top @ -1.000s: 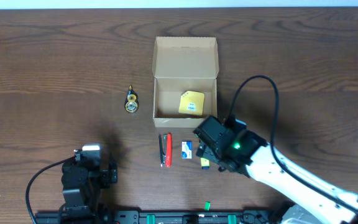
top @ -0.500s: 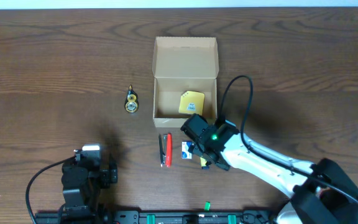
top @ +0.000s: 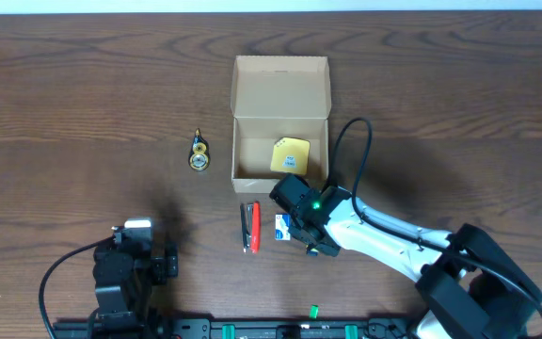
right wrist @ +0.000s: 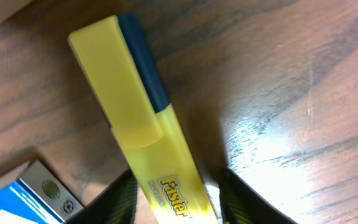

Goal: Pack container
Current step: 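Move the right gripper to the yellow highlighter and grasp it, then place the highlighter into the box and open the right gripper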

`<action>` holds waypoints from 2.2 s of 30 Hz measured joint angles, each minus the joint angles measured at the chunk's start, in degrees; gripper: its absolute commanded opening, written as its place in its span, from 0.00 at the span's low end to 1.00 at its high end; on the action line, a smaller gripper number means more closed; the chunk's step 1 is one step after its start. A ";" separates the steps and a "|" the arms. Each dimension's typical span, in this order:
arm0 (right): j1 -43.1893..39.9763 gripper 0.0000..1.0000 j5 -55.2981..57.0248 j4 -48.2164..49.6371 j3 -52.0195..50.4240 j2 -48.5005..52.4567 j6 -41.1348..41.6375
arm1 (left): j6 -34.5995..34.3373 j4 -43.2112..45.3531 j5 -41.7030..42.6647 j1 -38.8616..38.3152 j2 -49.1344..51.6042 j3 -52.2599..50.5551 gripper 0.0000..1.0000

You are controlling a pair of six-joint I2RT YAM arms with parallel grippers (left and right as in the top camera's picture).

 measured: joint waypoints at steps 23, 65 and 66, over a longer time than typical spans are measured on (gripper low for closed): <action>0.22 0.11 -3.15 -17.51 1.01 -18.80 -3.45 | 0.00 0.00 0.00 0.00 0.00 0.00 0.95; -9.94 0.35 5.97 -7.89 28.70 7.63 -39.15 | 0.00 0.00 0.00 0.00 0.00 0.00 0.95; -9.94 0.38 5.97 -7.89 28.74 7.63 -39.39 | 0.00 0.00 0.00 0.00 0.00 0.00 0.96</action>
